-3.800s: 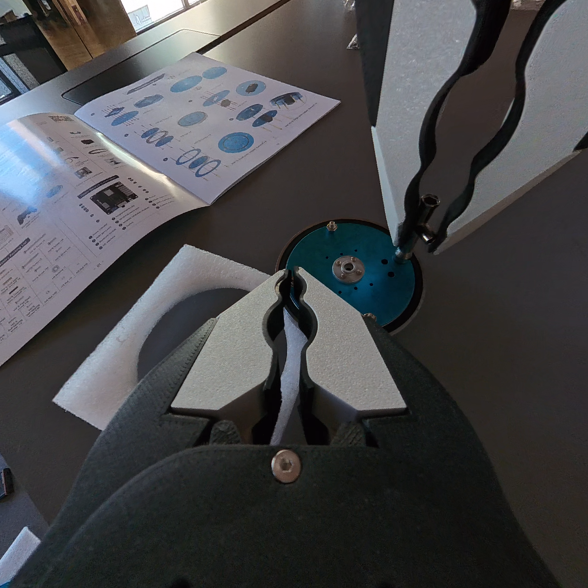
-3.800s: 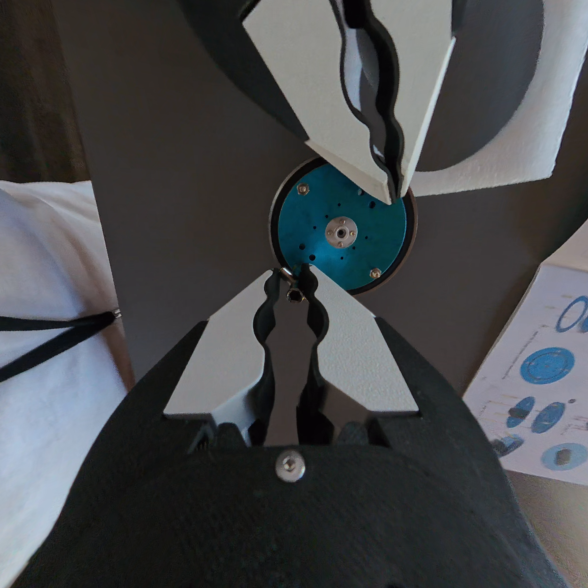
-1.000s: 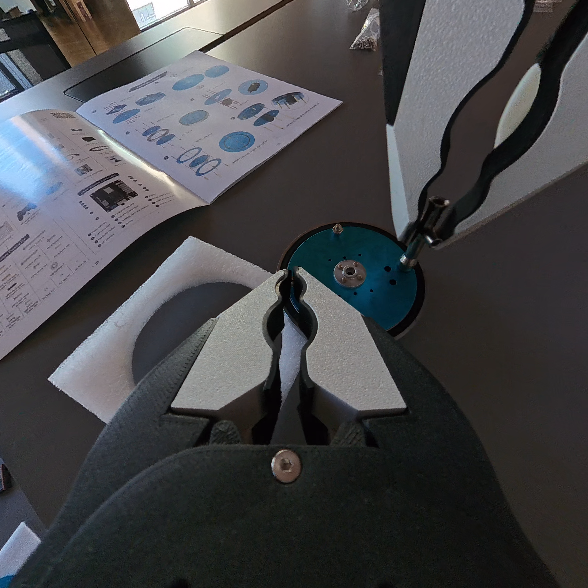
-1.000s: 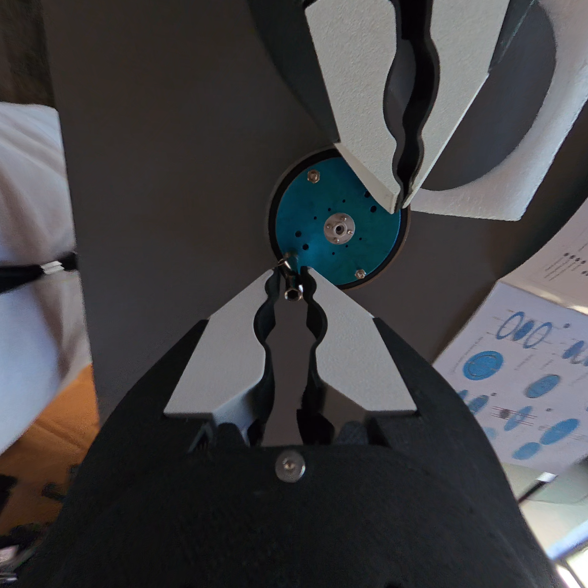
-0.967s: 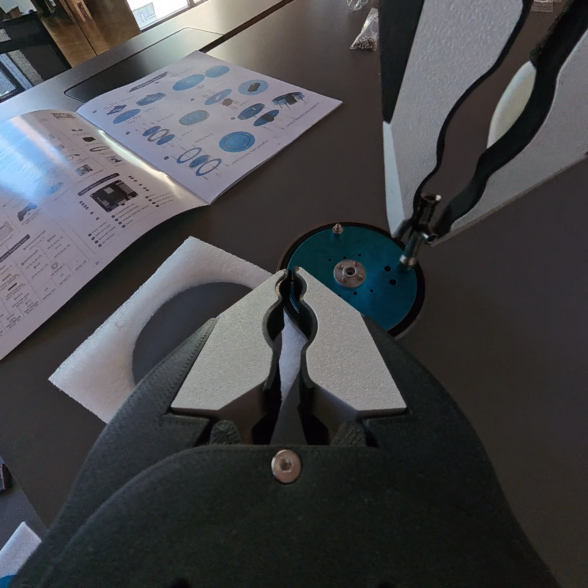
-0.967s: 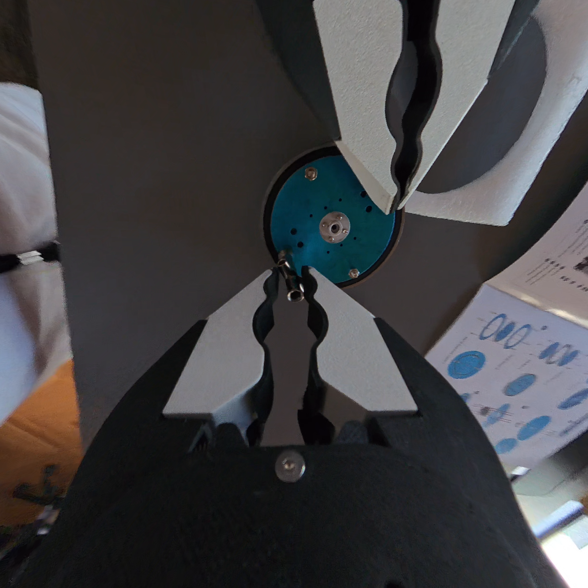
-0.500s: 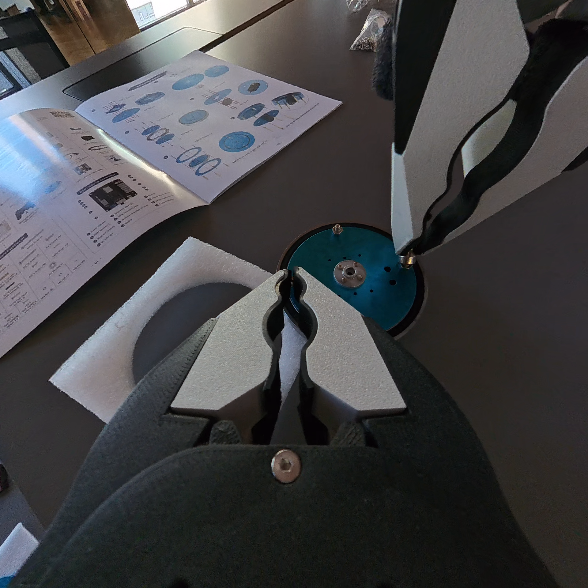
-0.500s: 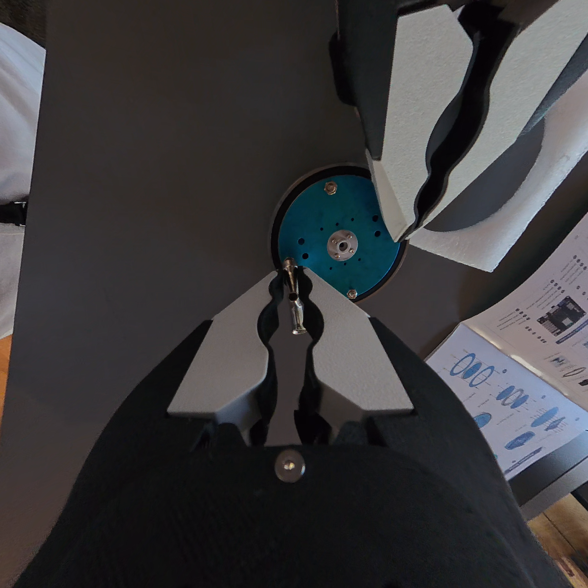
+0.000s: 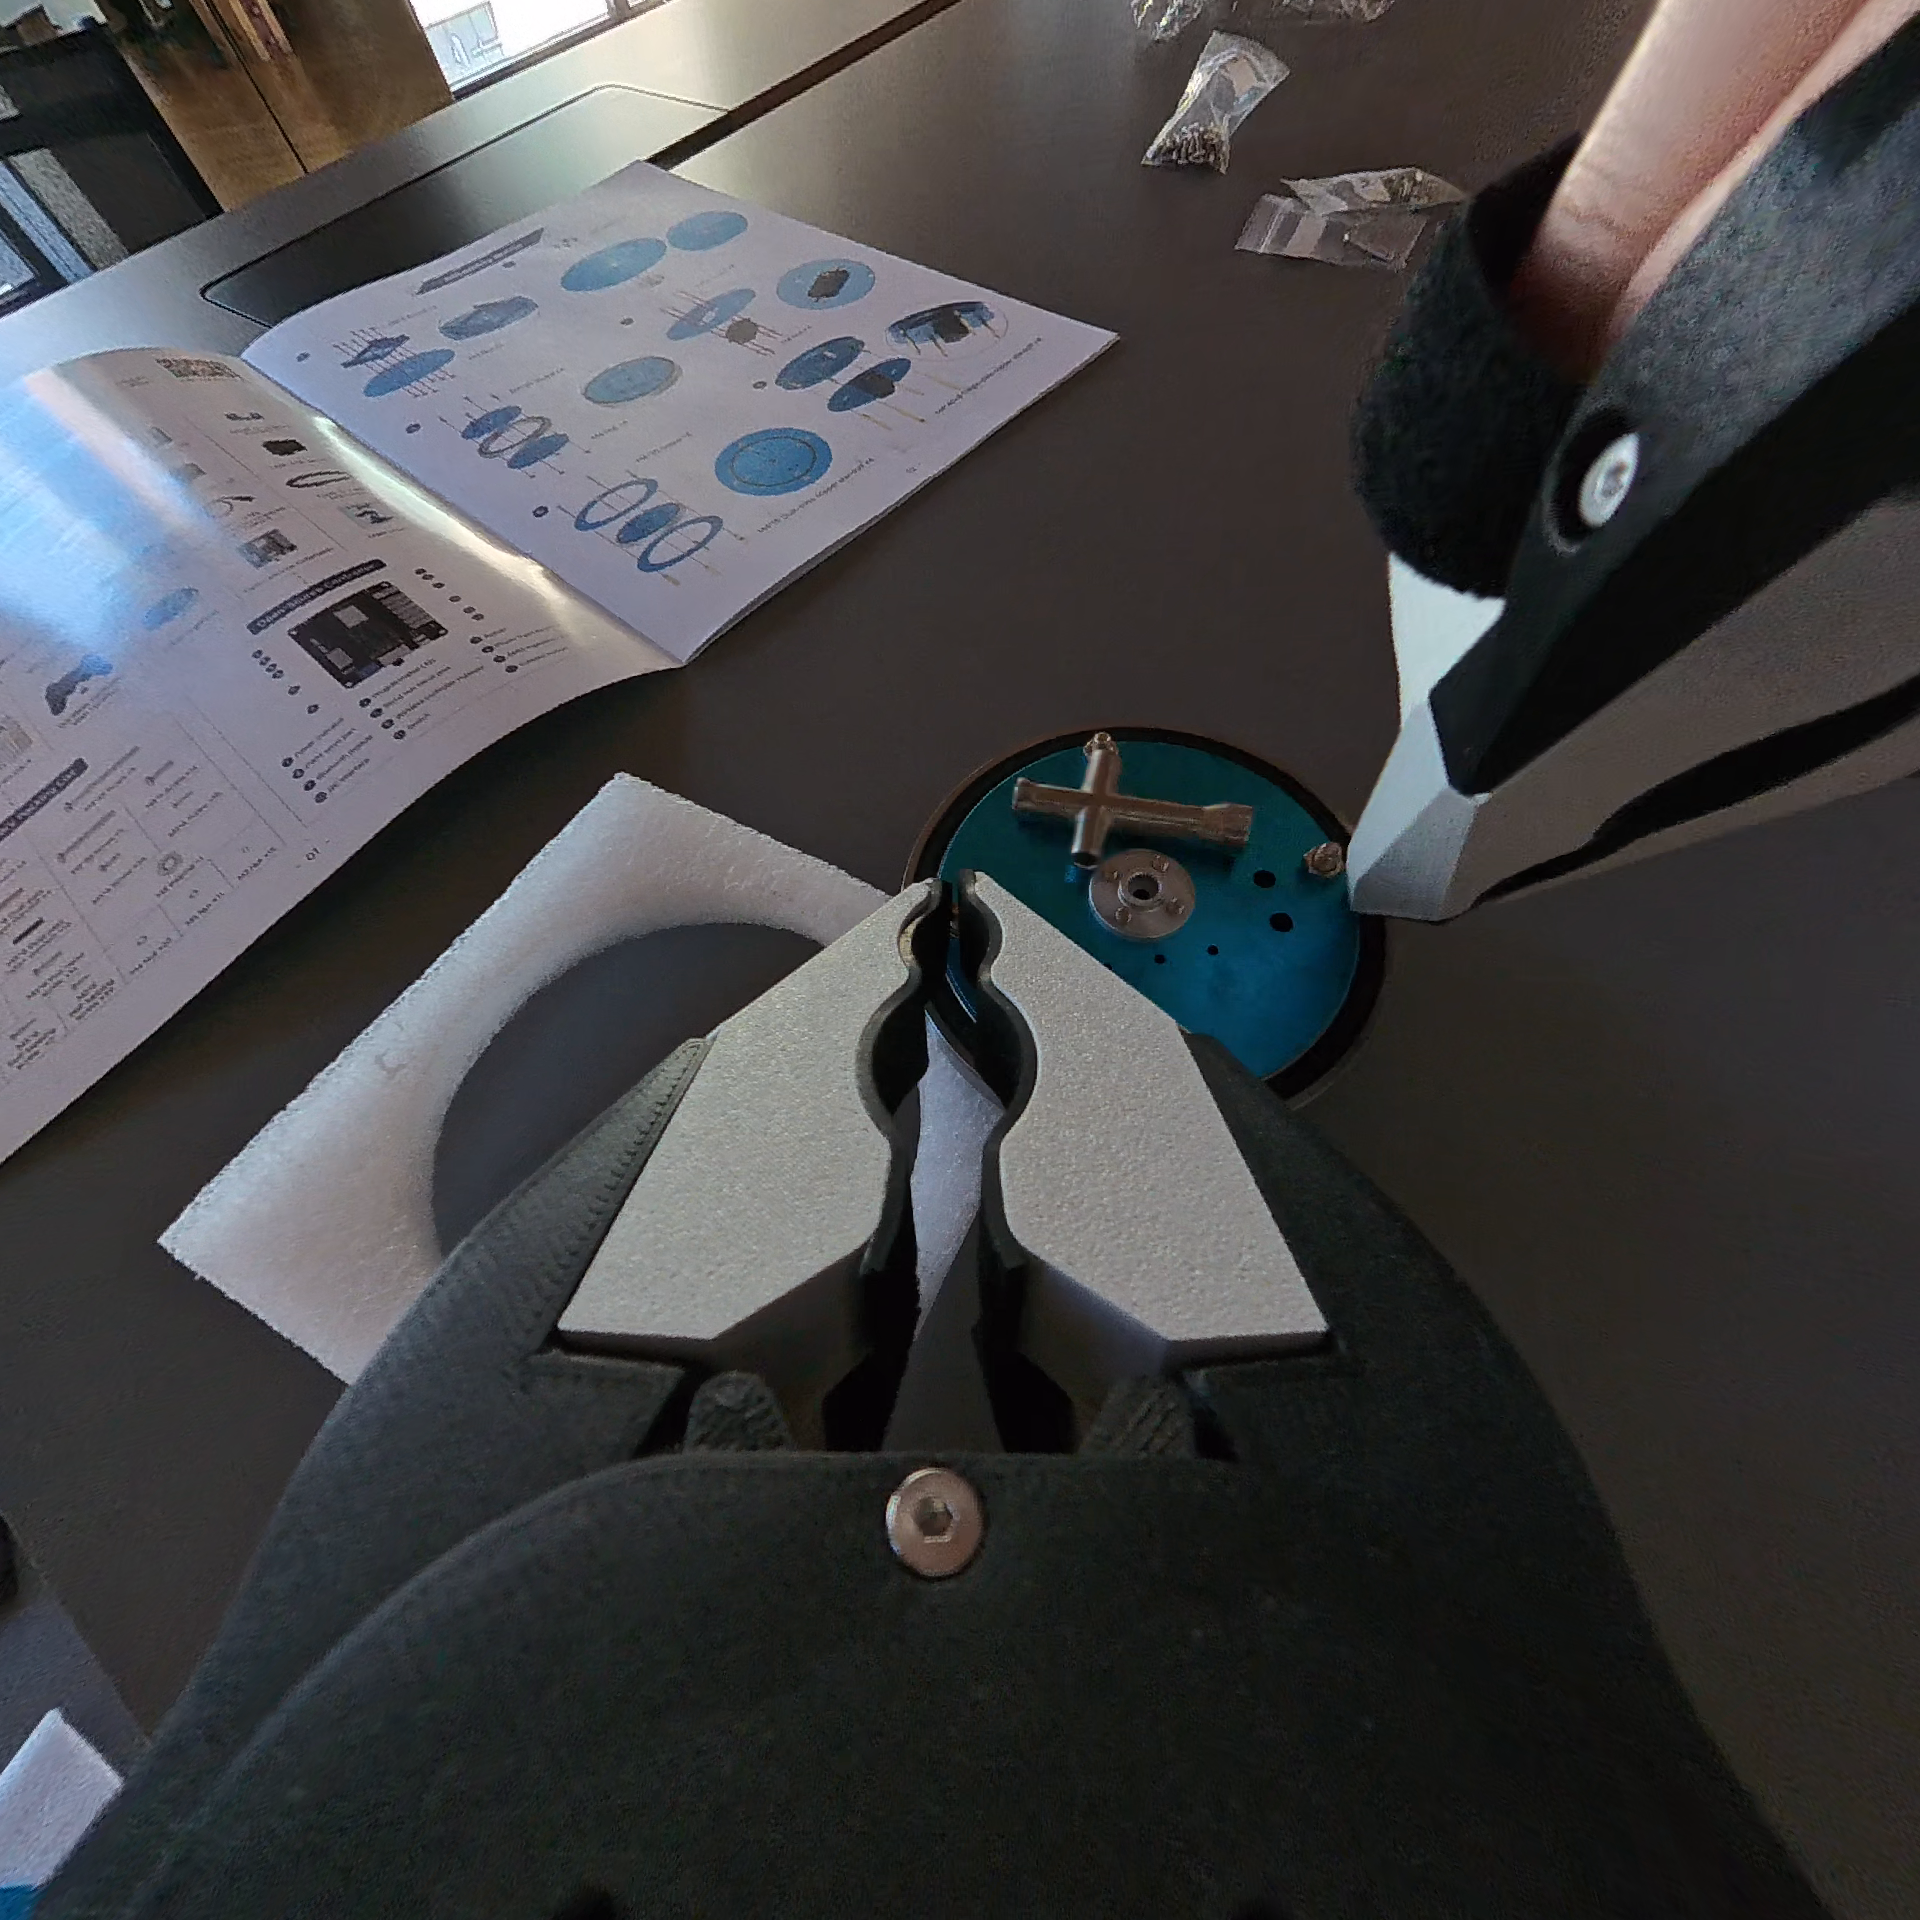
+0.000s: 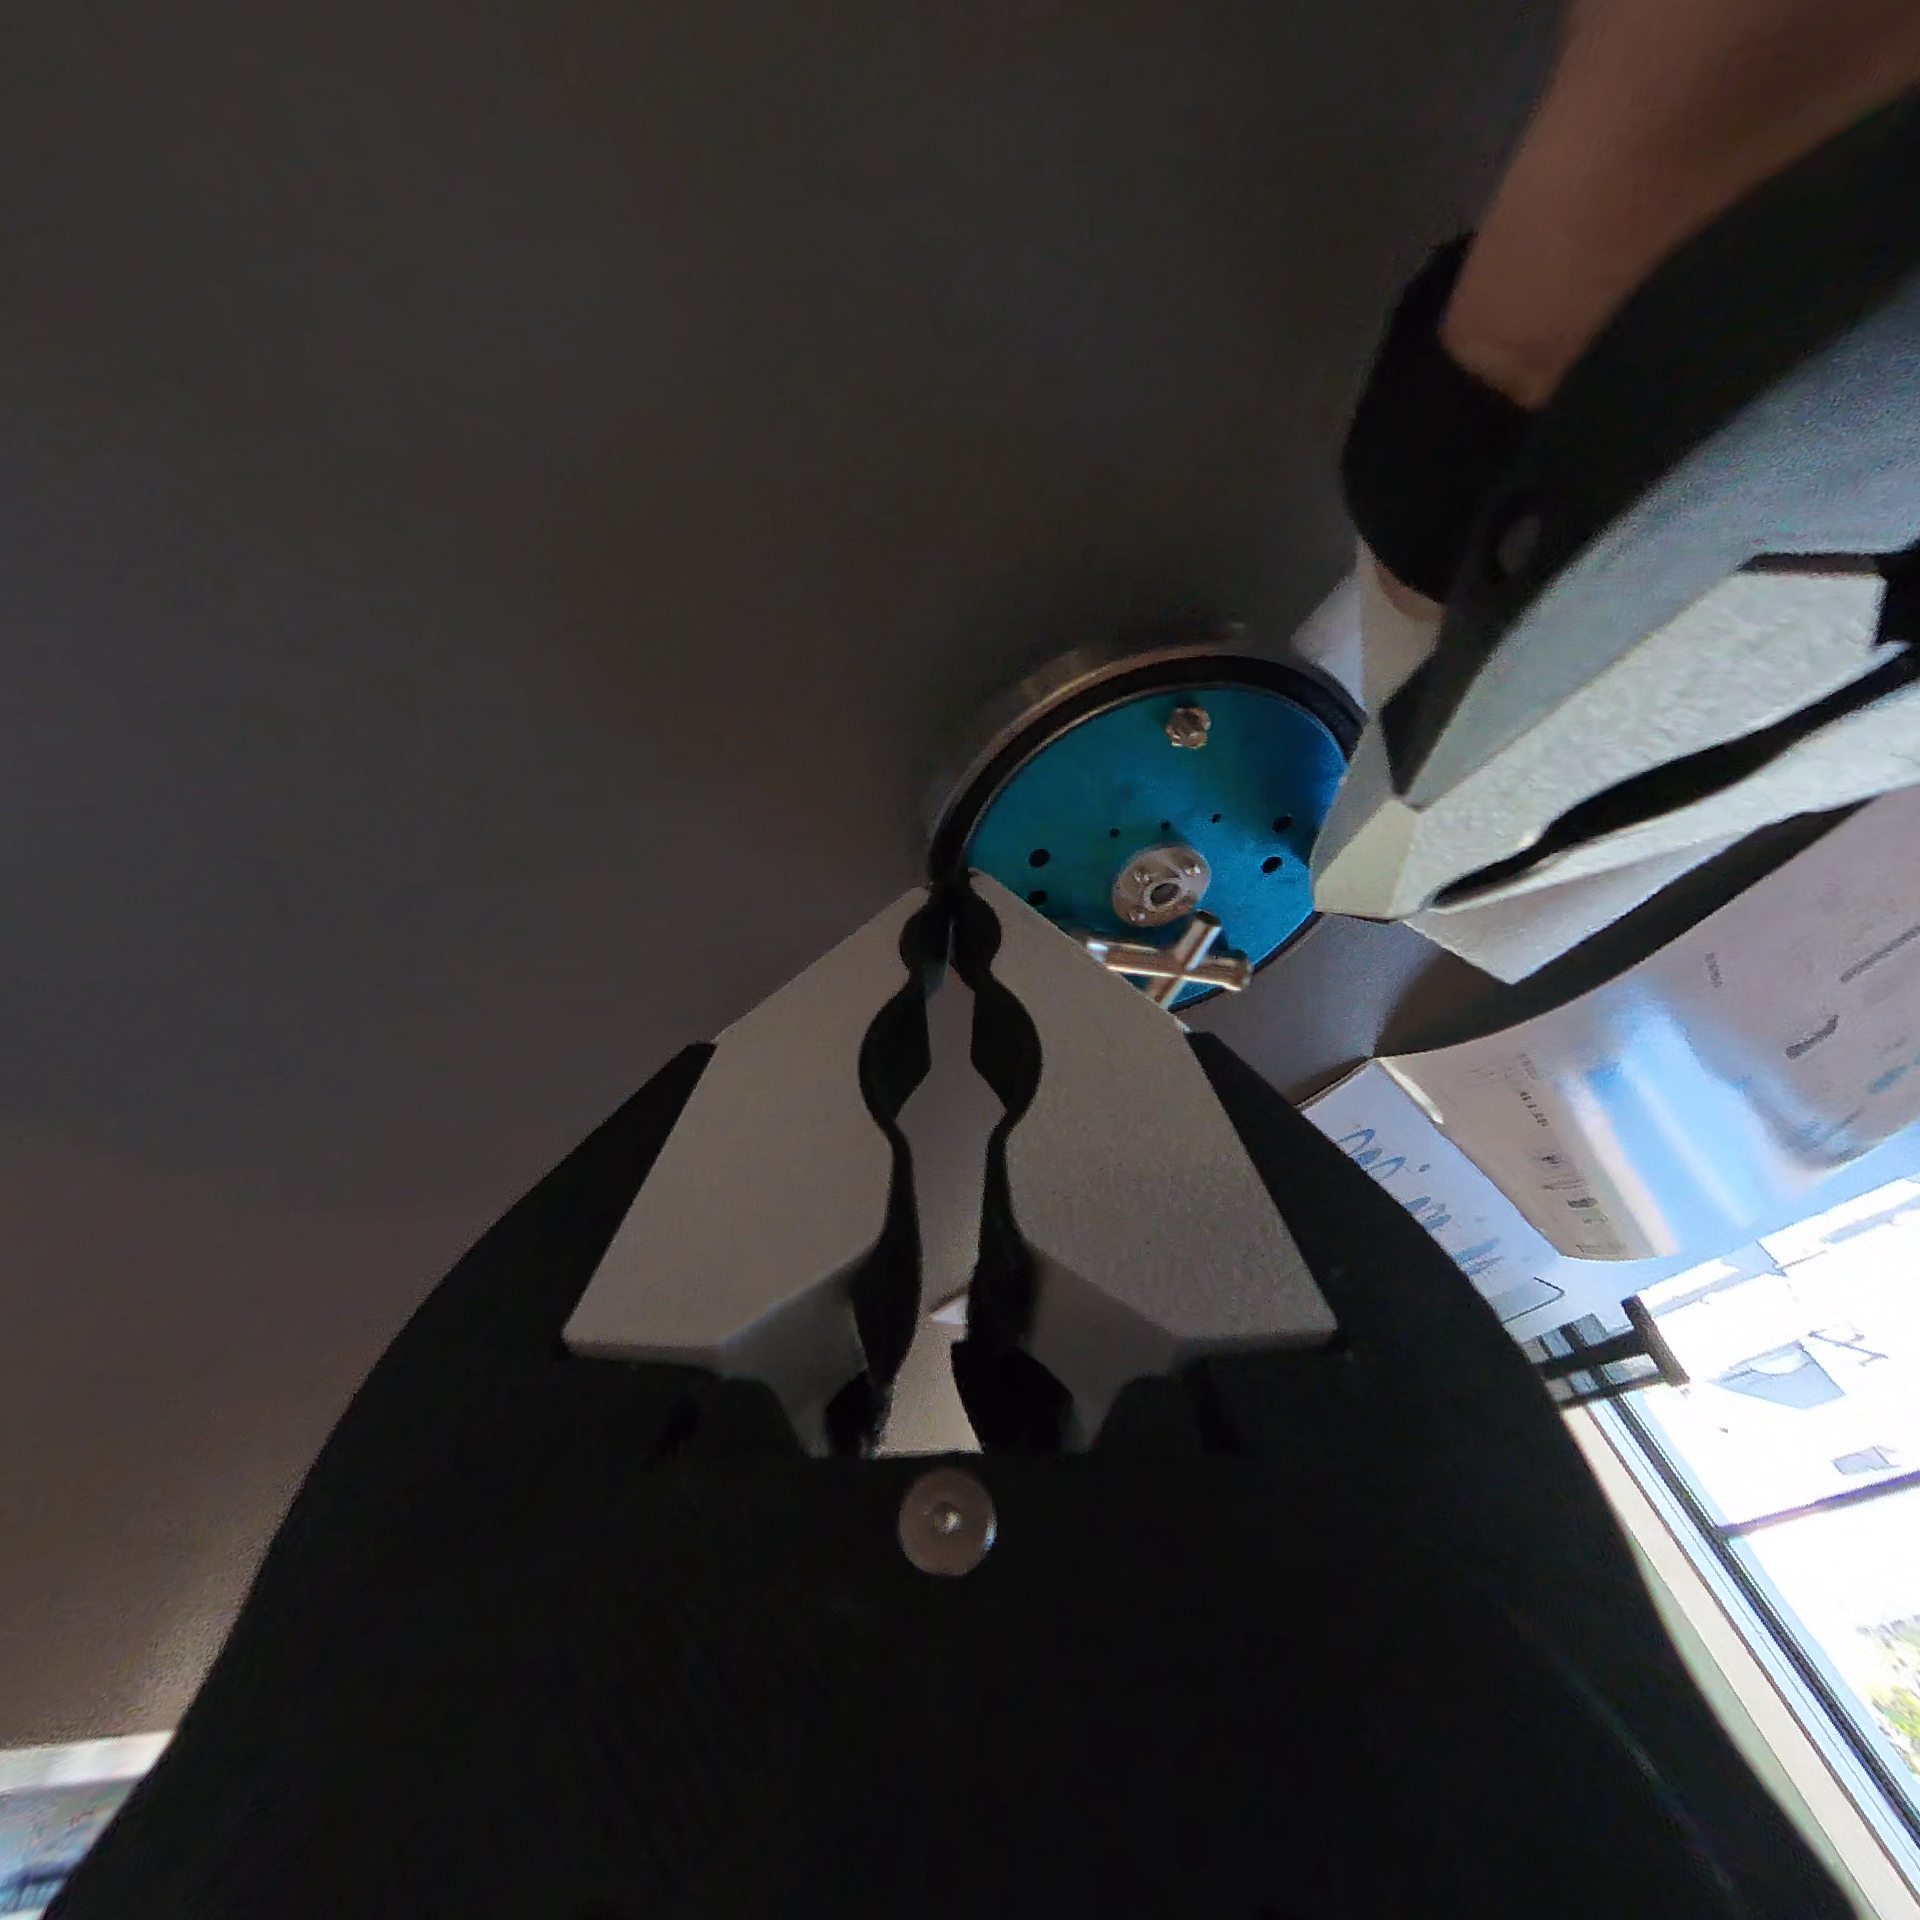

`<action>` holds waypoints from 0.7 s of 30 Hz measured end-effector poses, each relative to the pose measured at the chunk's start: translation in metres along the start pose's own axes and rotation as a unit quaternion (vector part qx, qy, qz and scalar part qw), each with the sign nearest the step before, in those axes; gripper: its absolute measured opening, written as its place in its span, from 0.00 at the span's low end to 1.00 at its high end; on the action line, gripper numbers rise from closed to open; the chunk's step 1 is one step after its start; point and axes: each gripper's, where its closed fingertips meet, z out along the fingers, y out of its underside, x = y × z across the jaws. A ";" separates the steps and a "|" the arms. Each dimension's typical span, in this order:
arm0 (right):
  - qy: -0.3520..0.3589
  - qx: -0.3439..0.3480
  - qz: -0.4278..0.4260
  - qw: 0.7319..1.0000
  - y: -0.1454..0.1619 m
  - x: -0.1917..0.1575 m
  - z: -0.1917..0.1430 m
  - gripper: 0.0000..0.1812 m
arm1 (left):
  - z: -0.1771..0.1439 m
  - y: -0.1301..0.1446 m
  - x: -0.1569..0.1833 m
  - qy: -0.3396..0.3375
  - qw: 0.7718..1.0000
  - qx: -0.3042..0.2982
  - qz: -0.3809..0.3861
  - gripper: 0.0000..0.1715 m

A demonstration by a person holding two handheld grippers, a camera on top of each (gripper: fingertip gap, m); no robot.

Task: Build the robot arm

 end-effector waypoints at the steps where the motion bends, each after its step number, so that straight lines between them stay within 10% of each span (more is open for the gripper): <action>1: 0.000 0.001 0.001 1.000 -0.001 0.000 -0.001 0.00 | 0.000 0.000 0.000 0.000 1.000 0.000 0.000 0.00; 5: 0.034 0.056 0.050 0.997 0.004 0.019 -0.028 0.00 | 0.000 0.000 0.000 0.000 1.000 0.000 0.000 0.00; 8: 0.088 0.227 0.123 0.962 0.007 0.046 -0.069 0.00 | 0.000 0.000 0.000 0.002 1.000 0.000 -0.002 0.00; 12: 0.076 0.584 0.266 0.763 0.023 0.058 -0.129 0.00 | 0.000 0.000 0.000 0.002 1.000 0.000 -0.001 0.00; 14: -0.055 0.621 0.301 0.721 0.027 0.040 -0.109 0.00 | 0.000 0.000 0.000 0.004 1.000 0.000 -0.003 0.00; 21: 0.068 0.471 0.253 0.842 0.037 0.059 -0.021 0.06 | 0.000 0.000 0.000 0.011 1.000 0.001 -0.010 0.00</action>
